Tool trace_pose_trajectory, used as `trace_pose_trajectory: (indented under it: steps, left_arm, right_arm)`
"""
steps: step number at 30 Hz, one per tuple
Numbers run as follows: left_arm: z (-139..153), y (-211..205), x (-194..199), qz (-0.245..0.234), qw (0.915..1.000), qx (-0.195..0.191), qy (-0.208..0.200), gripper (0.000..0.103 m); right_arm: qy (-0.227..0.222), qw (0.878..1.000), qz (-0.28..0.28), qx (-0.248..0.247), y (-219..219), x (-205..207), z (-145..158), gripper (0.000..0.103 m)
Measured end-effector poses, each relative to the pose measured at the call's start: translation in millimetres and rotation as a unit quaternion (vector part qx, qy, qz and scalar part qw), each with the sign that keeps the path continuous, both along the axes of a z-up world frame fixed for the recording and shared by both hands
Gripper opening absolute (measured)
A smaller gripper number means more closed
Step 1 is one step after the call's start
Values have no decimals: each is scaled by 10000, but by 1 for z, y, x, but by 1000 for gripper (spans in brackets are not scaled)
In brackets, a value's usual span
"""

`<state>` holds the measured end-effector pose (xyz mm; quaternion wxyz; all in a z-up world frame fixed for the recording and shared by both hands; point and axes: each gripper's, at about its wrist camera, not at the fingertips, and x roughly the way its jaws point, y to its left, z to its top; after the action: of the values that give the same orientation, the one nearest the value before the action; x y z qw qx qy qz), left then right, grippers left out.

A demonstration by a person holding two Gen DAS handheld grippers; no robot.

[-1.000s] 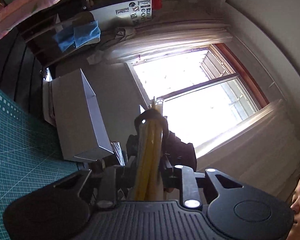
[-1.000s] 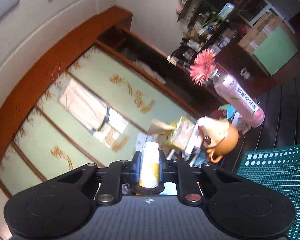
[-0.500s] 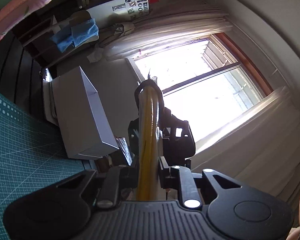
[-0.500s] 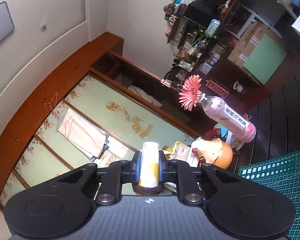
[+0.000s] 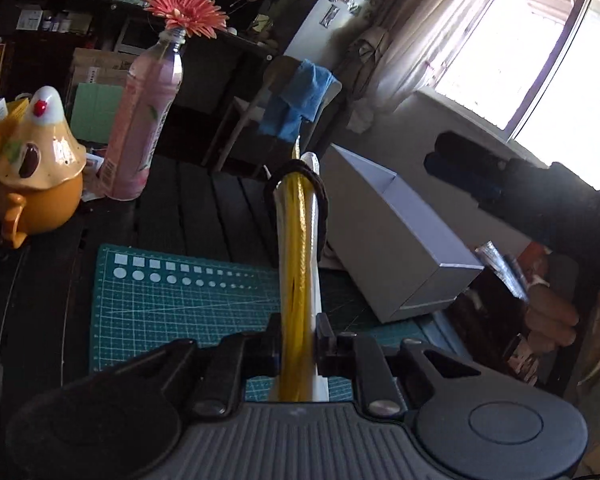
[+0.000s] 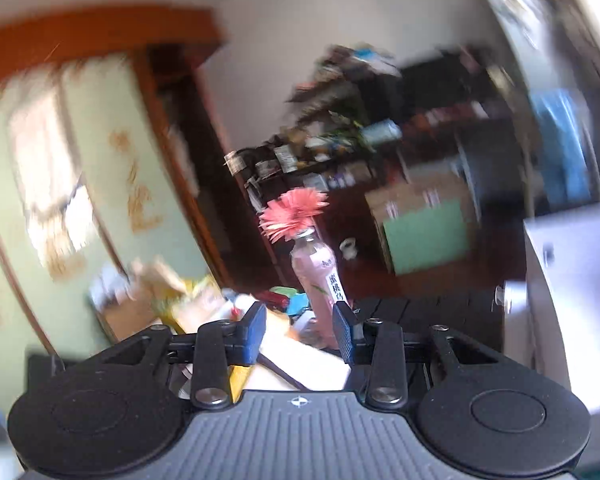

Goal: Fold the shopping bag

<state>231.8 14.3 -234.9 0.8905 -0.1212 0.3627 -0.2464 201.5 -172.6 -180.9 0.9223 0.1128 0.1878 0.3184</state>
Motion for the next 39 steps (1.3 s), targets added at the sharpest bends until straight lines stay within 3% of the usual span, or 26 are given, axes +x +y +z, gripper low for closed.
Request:
trace_pose_trajectory:
  steps: [3,11,14,26,29,33,35,38,39]
  left_arm:
    - [-2,-6,0,34,9996,287,8,15]
    - [-8,-11,-6,5,9975,713,-12,15]
    - [-9,-14,-6,12,9961,886,-37,15]
    - [-11,-16,-5,20,9941,1084,22,15]
    - [-11,-16,-5,-7,9940,1092,16,15]
    - [-13,-19,-5,-64,9930,1180,7,15]
    - [-14,-20,-6,-100,9927,1206,8,15]
    - [-14,-22,-7,-171,9917,1274,-32,15]
    - [-14,-23,-8,-212,9912,1302,-70,15]
  right_arm:
    - [219,9992,-64,-320,15,5,-13,70]
    - [620,9978,40,-217,26,17,-21,71]
    - [654,9977,41,-177,27,18,-23,93]
    - [786,9969,48,-15,32,22,-31,93]
    - [978,9949,149,199,31,22,-32,81]
    - [339,9939,383,-982,50,-2,-24,51]
    - [94,9895,540,-1337,58,-8,-23,40]
    - [-206,9816,775,-1735,67,-17,-21,36]
    - [-272,9792,830,-1831,69,-18,-21,31]
